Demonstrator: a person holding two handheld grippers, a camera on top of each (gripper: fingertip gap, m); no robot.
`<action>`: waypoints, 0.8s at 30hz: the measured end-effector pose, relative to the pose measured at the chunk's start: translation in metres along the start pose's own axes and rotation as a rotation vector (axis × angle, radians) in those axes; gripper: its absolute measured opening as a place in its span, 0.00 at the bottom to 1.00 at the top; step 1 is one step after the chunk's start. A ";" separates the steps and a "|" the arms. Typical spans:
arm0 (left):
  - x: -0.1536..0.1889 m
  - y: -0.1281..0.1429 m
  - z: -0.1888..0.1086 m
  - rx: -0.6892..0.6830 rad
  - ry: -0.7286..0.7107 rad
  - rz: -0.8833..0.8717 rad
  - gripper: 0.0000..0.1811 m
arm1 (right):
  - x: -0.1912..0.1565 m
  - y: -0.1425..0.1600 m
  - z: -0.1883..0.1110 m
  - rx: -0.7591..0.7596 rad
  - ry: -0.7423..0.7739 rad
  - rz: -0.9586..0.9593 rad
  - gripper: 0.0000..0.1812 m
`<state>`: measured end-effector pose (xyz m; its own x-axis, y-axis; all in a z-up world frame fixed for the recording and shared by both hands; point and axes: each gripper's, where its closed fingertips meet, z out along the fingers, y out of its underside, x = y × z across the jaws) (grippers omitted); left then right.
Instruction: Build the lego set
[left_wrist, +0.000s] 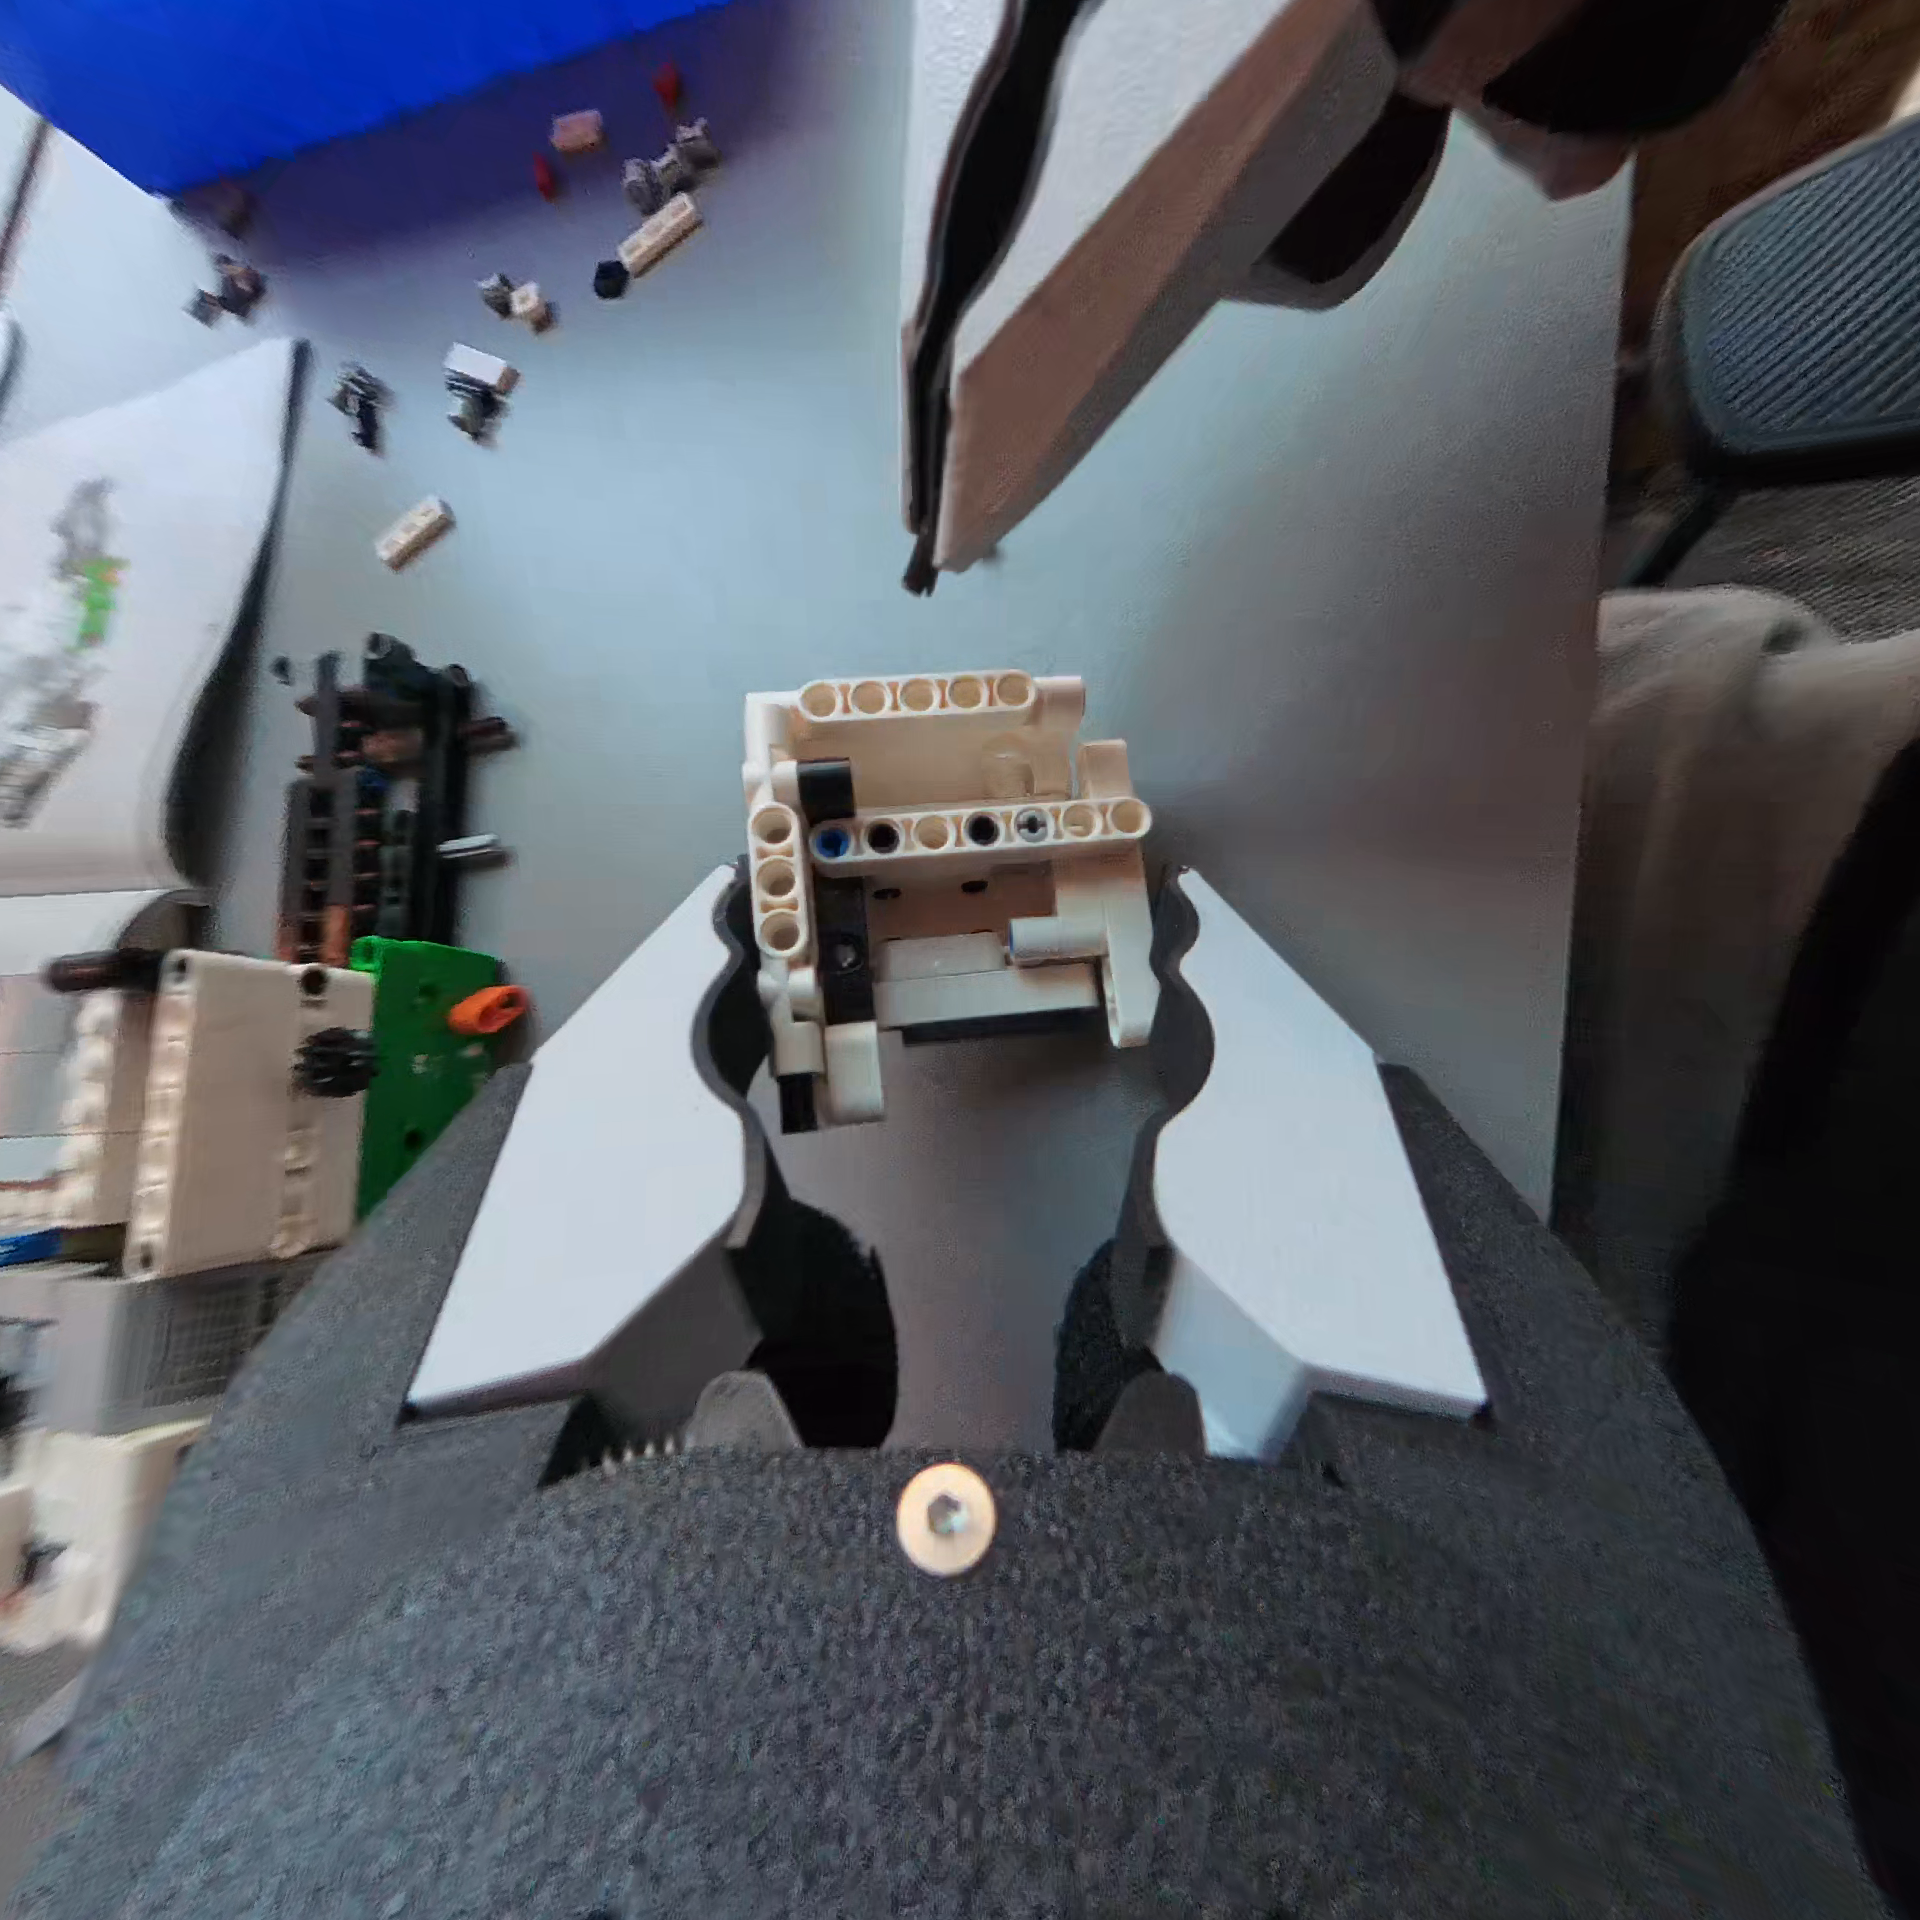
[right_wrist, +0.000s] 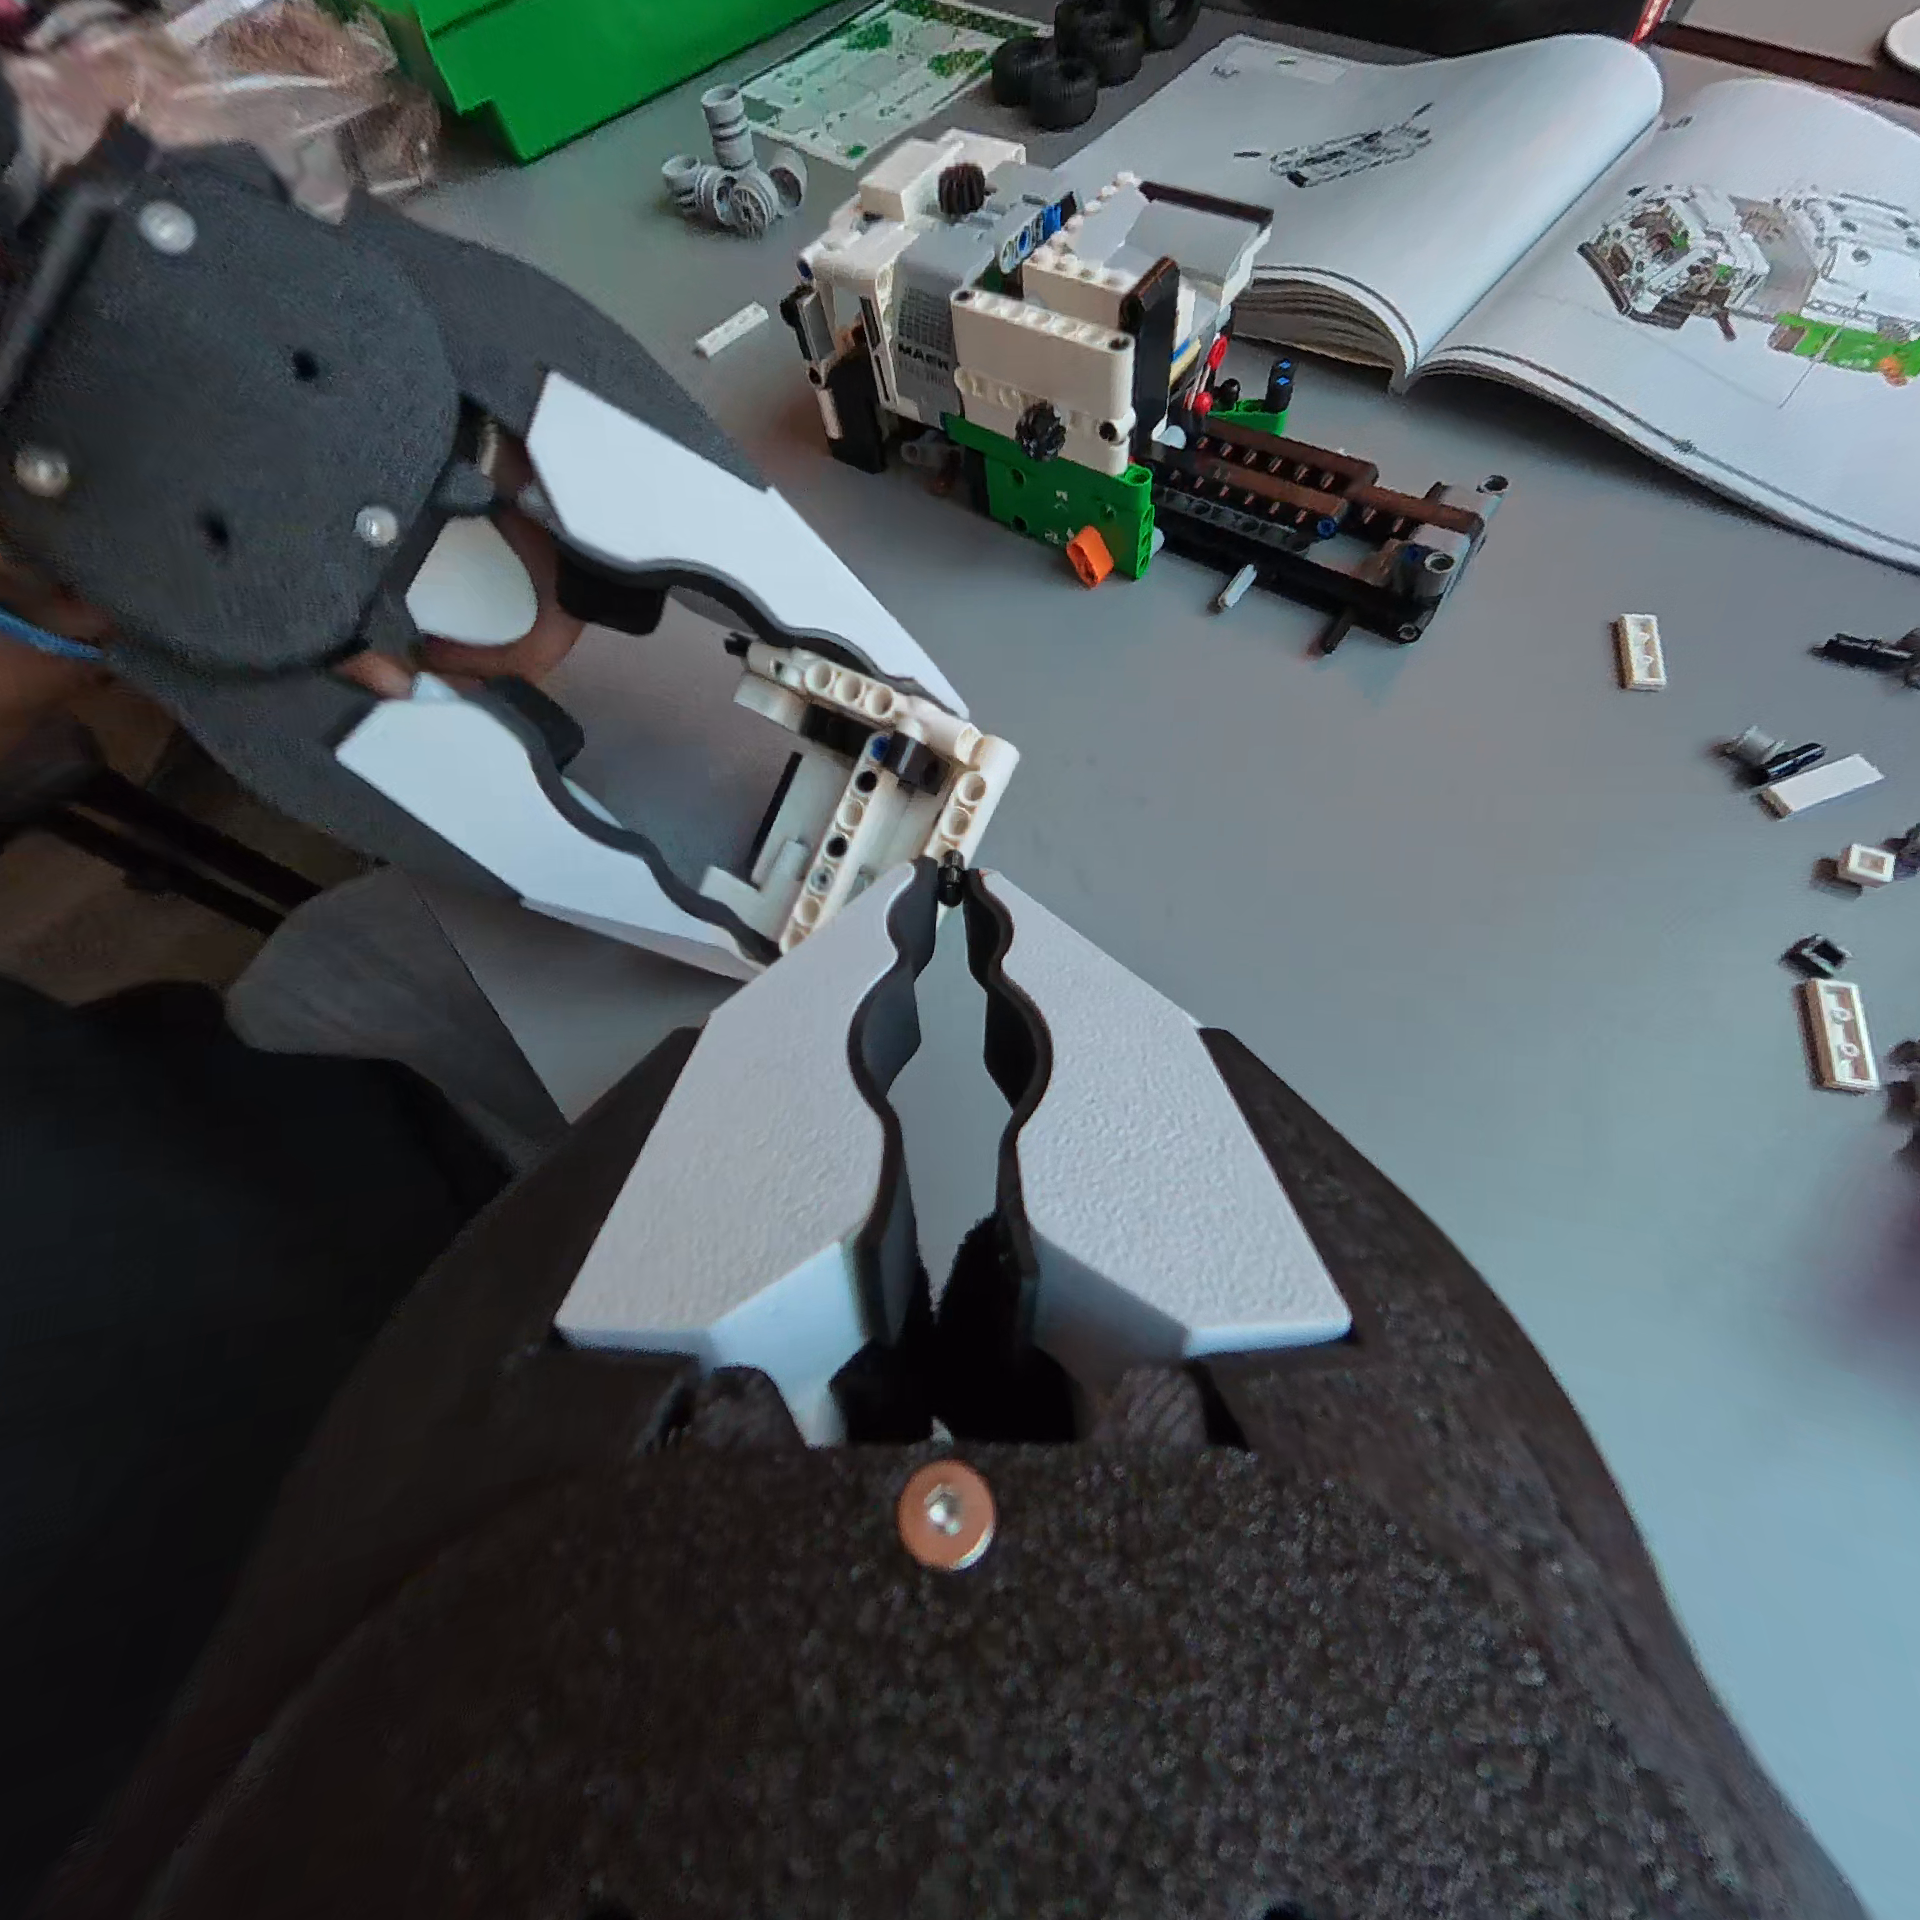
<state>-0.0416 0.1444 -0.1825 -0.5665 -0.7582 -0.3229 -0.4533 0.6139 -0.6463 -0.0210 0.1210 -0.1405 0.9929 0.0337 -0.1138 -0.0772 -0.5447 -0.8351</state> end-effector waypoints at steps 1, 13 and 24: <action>-0.003 0.000 -0.003 -0.021 -0.063 0.051 0.40 | -0.003 -0.003 0.002 0.005 0.007 0.023 0.02; -0.006 -0.005 -0.013 -0.115 -0.320 0.261 0.40 | -0.006 -0.007 0.009 0.022 0.247 -0.065 0.02; 0.008 0.004 -0.017 -0.071 -0.171 -0.030 0.40 | 0.011 -0.008 -0.004 0.127 0.154 0.056 0.02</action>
<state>-0.0597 0.1442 -0.1760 -0.4295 -0.7989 -0.4211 -0.5188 0.5999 -0.6090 -0.0087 0.1224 -0.1335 0.9881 -0.1273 -0.0869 -0.1341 -0.4321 -0.8918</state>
